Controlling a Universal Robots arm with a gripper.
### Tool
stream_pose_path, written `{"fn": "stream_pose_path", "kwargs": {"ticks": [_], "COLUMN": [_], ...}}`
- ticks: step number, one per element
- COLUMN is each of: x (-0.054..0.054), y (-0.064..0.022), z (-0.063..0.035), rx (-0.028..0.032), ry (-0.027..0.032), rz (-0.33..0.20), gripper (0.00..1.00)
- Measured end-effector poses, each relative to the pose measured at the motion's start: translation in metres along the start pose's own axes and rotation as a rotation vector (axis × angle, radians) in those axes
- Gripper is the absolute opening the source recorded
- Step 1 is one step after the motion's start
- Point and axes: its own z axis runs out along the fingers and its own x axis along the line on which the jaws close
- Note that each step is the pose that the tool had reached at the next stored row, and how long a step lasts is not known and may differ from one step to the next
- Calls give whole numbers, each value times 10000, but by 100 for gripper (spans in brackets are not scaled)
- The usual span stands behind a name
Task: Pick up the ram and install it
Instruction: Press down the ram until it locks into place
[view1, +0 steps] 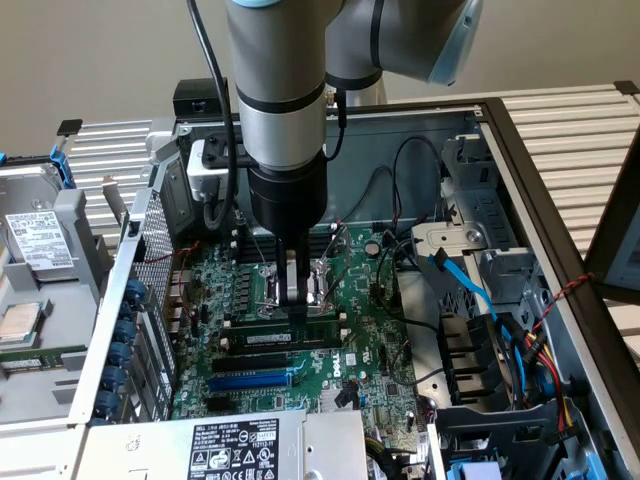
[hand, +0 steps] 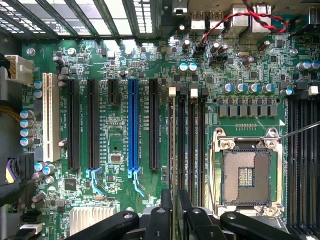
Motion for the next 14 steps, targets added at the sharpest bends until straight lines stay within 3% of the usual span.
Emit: {"fn": "stream_pose_path", "kwargs": {"ticks": [4,14], "x": [0,0], "y": [0,-8], "z": [0,75], "rx": [0,-2], "ry": [0,1], "rz": [0,14], "gripper": [10,10]}}
